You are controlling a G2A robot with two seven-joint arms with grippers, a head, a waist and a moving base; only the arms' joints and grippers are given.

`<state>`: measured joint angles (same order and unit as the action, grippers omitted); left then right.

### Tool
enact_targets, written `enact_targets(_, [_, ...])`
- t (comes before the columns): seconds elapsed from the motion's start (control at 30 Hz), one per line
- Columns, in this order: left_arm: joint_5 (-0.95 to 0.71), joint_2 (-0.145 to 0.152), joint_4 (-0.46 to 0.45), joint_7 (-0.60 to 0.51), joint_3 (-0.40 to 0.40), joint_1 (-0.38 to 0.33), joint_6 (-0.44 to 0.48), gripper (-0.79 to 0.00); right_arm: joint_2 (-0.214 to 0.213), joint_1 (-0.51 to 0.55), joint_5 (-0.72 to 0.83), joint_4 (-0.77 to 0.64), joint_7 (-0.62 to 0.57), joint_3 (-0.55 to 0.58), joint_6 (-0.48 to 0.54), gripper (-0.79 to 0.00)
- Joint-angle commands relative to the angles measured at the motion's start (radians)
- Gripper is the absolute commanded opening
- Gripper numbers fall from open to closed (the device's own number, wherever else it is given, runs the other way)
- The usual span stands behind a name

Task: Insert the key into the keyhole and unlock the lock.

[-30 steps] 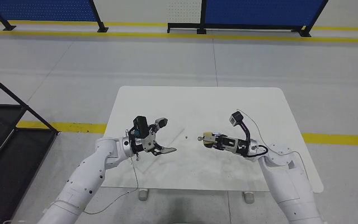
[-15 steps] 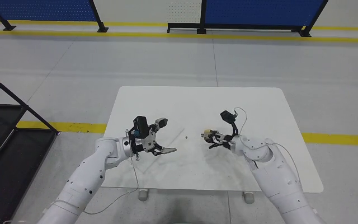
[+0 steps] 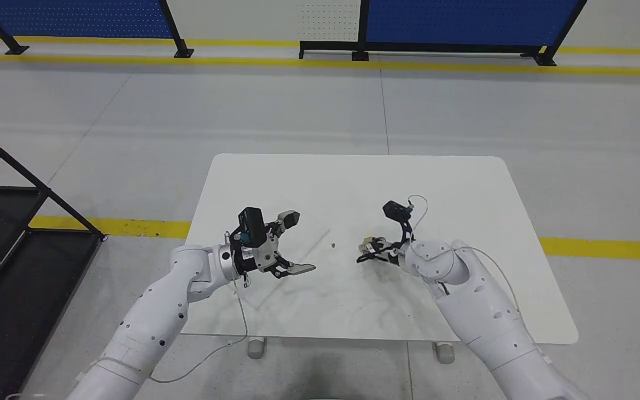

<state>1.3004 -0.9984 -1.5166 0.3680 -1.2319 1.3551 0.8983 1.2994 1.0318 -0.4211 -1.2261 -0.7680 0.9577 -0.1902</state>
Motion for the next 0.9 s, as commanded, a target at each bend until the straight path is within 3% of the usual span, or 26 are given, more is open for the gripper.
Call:
enact_targets(0.0, [0.000,0.000,0.000,0.000,0.000,0.000,0.000,0.000,0.001,-0.005,-0.011,0.006,0.003,-0.005,-0.010,-0.785])
enact_targets(0.23, [0.000,0.000,0.000,0.000,0.000,0.000,0.000,0.000,0.004,-0.020,-0.028,0.023,-0.005,-0.011,-0.024,-0.785])
enact_targets(0.27, [0.000,0.000,0.000,0.000,0.000,0.000,0.000,0.000,0.004,-0.021,-0.030,0.022,-0.006,-0.011,-0.027,-0.603])
enact_targets(0.3, [0.000,0.000,0.000,0.000,0.000,0.000,0.000,0.000,0.004,-0.021,-0.031,0.022,-0.007,-0.011,-0.029,-0.018])
enact_targets(0.7, [0.000,0.000,0.000,0.000,0.000,0.000,0.000,0.000,-0.005,0.000,-0.089,-0.028,0.024,0.011,-0.052,0.000])
enact_targets(0.87, [0.000,0.000,0.000,0.000,0.000,0.000,0.000,0.000,-0.016,0.040,-0.144,-0.108,0.098,0.040,-0.054,0.000])
